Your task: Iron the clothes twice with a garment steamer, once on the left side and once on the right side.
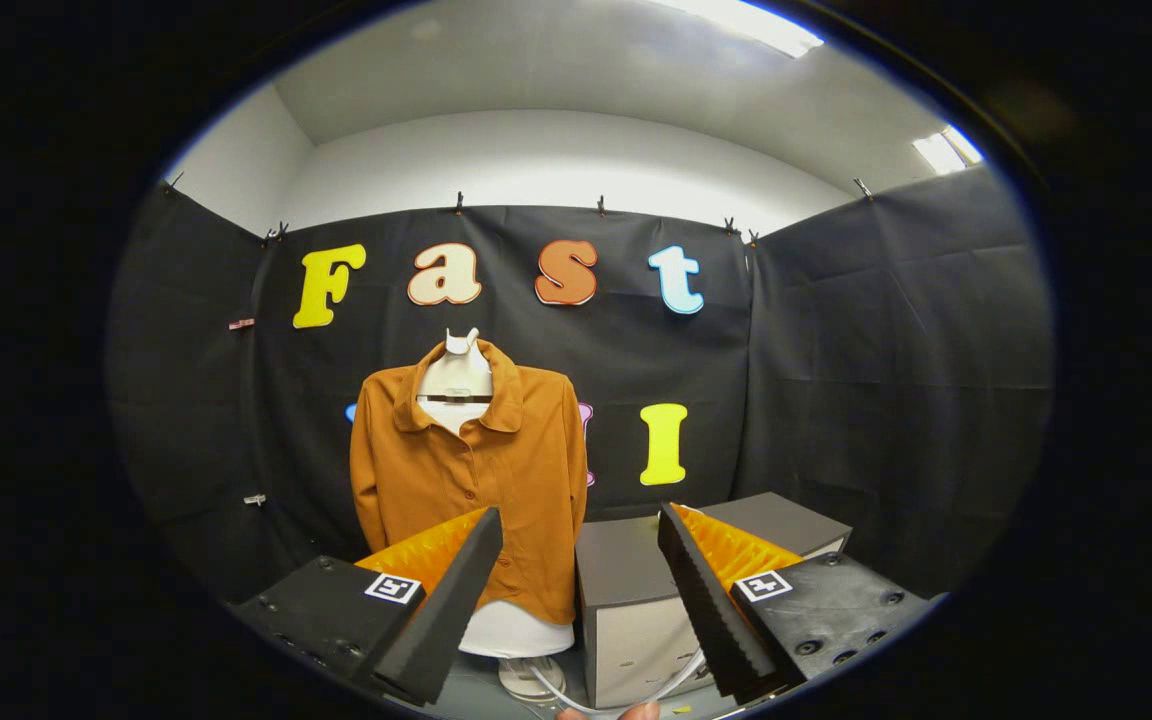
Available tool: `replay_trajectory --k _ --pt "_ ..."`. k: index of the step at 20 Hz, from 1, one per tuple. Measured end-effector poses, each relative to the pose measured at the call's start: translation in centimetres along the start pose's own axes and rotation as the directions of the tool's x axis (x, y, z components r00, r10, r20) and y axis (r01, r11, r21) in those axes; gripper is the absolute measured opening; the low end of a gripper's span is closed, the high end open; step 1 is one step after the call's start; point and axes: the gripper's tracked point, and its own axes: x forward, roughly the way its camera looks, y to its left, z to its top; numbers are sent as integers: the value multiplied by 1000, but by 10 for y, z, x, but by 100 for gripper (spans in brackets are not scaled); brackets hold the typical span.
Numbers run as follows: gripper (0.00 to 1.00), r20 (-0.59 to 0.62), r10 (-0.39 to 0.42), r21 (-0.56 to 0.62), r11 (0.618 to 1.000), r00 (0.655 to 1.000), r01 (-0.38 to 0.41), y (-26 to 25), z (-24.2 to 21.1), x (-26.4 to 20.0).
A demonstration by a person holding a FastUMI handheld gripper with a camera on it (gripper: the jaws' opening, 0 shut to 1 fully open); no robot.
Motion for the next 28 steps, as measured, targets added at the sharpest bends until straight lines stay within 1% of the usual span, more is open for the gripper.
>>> replay_trajectory --k 3,7,10,12,14,17,21,26,28 --pt "98 -10 -2 8 1000 1000 2 -4 -2 6" --pt "98 -58 -22 -2 1000 998 22 -25 -10 28" --pt "98 -148 -3 44 999 989 9 -45 -27 56" --pt "98 -234 13 81 997 972 6 -63 -44 78" --pt "98 -303 13 82 997 953 13 -88 -62 99" --pt "99 -403 20 58 998 915 4 -125 -89 128" --pt "99 -503 53 55 998 863 -30 -155 -126 174" --pt "99 -645 54 78 997 763 -5 -197 -196 224" --pt "99 -681 65 78 997 729 -16 -208 -219 244"
